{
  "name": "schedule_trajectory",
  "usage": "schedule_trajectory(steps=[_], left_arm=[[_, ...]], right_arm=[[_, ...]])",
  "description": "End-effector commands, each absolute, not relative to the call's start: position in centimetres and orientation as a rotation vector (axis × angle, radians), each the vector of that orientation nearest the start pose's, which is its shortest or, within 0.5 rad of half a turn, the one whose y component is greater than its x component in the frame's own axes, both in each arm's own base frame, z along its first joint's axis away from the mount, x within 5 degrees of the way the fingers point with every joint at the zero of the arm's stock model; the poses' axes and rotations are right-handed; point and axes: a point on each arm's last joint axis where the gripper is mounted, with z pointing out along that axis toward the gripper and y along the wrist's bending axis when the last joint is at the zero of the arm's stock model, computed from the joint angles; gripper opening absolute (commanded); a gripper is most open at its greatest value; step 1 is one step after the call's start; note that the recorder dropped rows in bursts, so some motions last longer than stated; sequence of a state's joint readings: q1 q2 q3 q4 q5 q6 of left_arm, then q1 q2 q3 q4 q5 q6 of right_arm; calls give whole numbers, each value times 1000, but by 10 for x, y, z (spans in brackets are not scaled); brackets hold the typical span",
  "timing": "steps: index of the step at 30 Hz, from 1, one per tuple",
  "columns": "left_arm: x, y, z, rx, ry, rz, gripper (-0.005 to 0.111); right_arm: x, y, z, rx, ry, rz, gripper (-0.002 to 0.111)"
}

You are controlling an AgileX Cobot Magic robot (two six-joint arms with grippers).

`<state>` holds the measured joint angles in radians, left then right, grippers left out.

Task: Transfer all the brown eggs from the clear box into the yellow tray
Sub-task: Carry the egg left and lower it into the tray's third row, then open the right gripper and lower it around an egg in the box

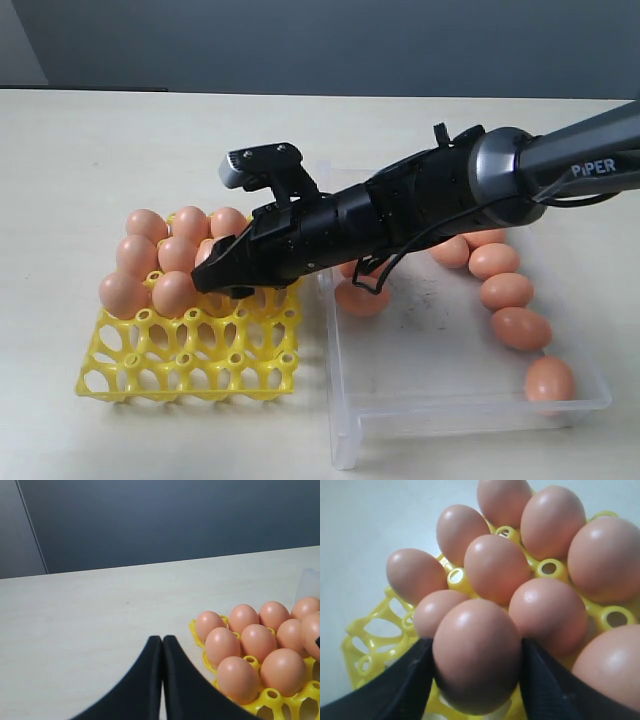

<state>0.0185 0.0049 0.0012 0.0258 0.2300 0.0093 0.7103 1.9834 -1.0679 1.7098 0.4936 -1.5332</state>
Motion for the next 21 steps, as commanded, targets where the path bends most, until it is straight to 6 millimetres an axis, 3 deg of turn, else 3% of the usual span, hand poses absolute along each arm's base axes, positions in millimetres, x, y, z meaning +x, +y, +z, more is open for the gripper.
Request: schedule_trajectory(steps=[1, 10, 13, 16, 19, 21], left_arm=[[56, 1, 193, 16, 1709, 34, 0], [56, 1, 193, 16, 1709, 34, 0], [56, 1, 193, 16, 1709, 34, 0], [56, 1, 193, 16, 1709, 34, 0], [56, 1, 193, 16, 1709, 34, 0], [56, 1, 193, 16, 1709, 34, 0]], right_arm=[[271, 289, 143, -894, 2263, 993, 56], [270, 289, 149, -899, 2245, 991, 58], [269, 284, 170, -932, 2199, 948, 58], [267, 271, 204, -905, 2187, 828, 58], [267, 245, 234, -795, 2258, 700, 57], [270, 221, 240, -765, 2360, 574, 54]])
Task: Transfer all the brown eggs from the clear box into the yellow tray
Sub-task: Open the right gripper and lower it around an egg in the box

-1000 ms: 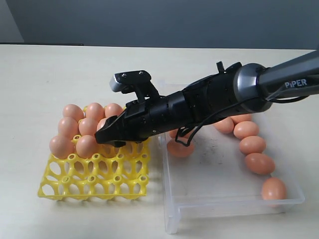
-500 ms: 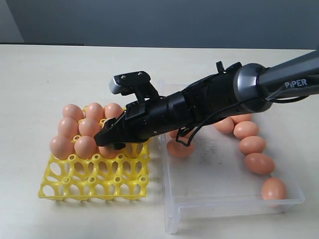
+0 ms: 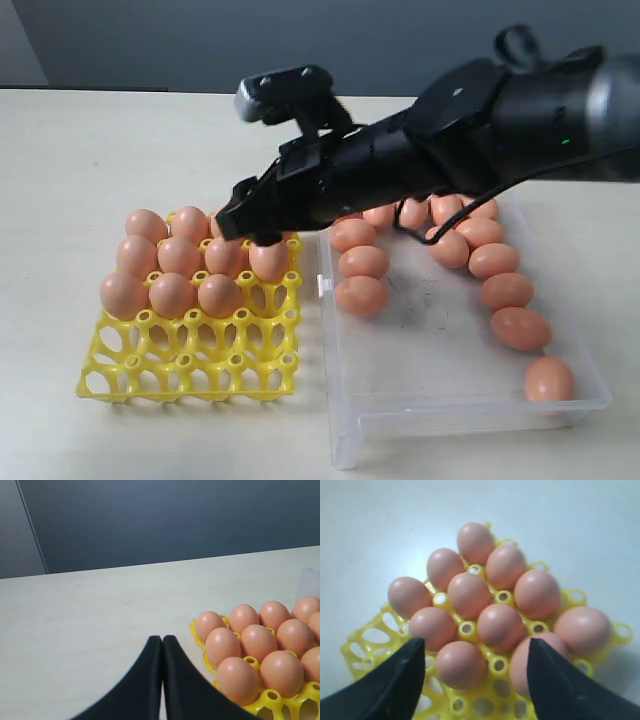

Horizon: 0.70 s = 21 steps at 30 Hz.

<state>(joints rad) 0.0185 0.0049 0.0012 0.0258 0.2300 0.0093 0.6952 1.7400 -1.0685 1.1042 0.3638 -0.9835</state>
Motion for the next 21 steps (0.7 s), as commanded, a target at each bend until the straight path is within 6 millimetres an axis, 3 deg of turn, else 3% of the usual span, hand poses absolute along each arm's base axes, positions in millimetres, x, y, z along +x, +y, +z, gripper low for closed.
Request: schedule_trajectory(steps=[1, 4, 7, 15, 21], left_arm=[[56, 1, 193, 16, 1709, 34, 0], [56, 1, 193, 16, 1709, 34, 0], [56, 1, 193, 16, 1709, 34, 0], [56, 1, 193, 17, 1709, 36, 0], [56, 1, 193, 17, 1709, 36, 0]], right_arm=[[274, 207, 239, -733, 2443, 485, 53], [287, 169, 226, -638, 2636, 185, 53], [302, 146, 210, -631, 2693, 43, 53], [325, 141, 167, -716, 2745, -38, 53], [347, 149, 159, -757, 2701, -76, 53]])
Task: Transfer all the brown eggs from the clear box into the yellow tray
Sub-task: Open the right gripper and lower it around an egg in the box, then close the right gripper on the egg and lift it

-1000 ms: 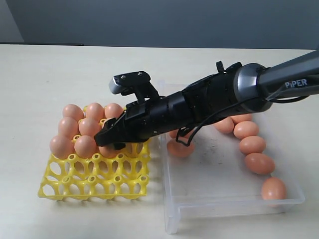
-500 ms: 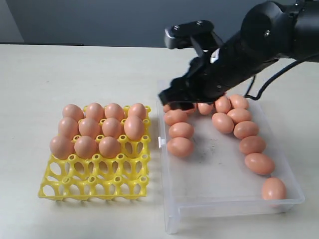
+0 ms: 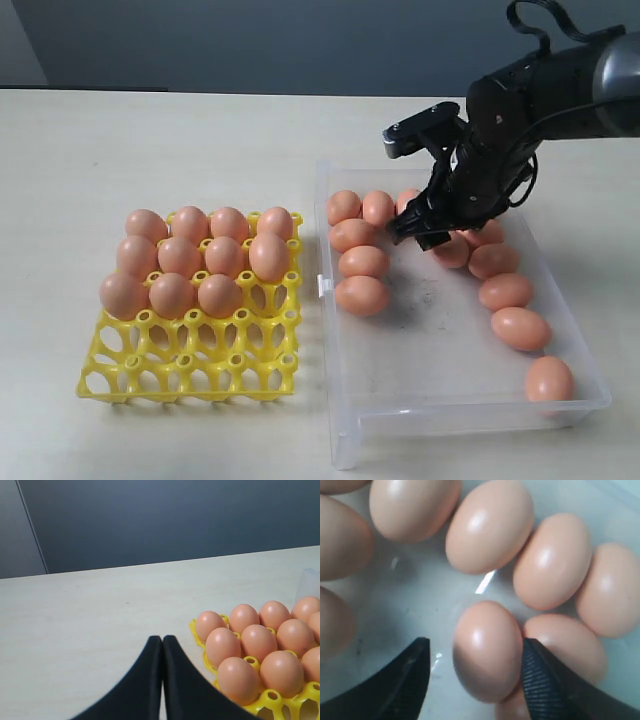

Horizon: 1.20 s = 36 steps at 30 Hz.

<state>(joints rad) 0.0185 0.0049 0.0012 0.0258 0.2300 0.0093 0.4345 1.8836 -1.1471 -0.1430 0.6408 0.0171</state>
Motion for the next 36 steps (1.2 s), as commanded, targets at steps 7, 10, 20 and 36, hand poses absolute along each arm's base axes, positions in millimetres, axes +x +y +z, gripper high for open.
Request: schedule_trajectory(steps=[7, 10, 20, 36], left_arm=[[56, 1, 193, 17, 1709, 36, 0], [56, 1, 193, 17, 1709, 36, 0], [56, 1, 193, 17, 1709, 36, 0], [56, 1, 193, 17, 1708, 36, 0]], right_arm=[[351, 149, 135, -791, 2811, -128, 53], [351, 149, 128, -805, 2829, -143, 53], [352, 150, 127, -788, 2824, -120, -1], [300, 203, 256, -639, 2437, 565, 3]])
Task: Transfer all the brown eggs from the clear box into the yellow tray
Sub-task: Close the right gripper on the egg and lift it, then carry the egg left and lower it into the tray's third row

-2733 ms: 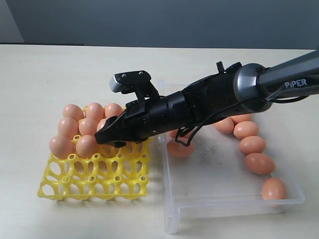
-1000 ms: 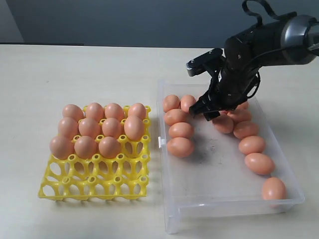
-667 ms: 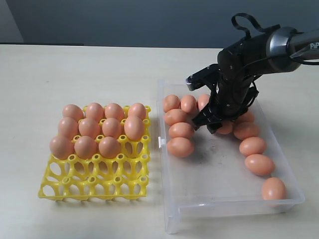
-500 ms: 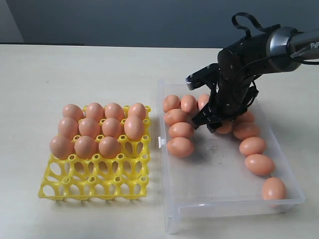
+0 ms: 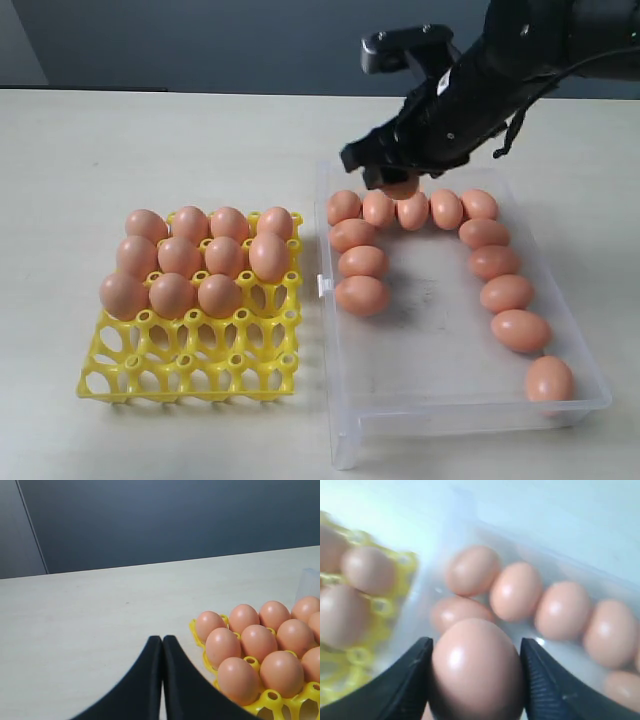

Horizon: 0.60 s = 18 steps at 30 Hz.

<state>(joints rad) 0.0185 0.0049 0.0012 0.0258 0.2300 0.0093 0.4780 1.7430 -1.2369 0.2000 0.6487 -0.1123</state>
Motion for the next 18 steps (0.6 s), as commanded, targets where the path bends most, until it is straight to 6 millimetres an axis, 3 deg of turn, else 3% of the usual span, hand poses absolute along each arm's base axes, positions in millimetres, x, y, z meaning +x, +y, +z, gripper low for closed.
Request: schedule_trajectory(steps=[1, 7, 11, 15, 18], left_arm=[[56, 1, 193, 17, 1708, 36, 0], [56, 1, 193, 17, 1708, 36, 0], [56, 1, 193, 17, 1708, 36, 0], [56, 1, 193, 17, 1708, 36, 0], [56, 1, 193, 17, 1708, 36, 0]], right_arm=[[294, 209, 255, -631, 2405, 623, 3], [263, 226, 215, -612, 2373, 786, 0], [258, 229, 197, -620, 2357, 869, -1], [255, 241, 192, -678, 2286, 1062, -1], [258, 245, 184, -673, 2265, 1095, -1]])
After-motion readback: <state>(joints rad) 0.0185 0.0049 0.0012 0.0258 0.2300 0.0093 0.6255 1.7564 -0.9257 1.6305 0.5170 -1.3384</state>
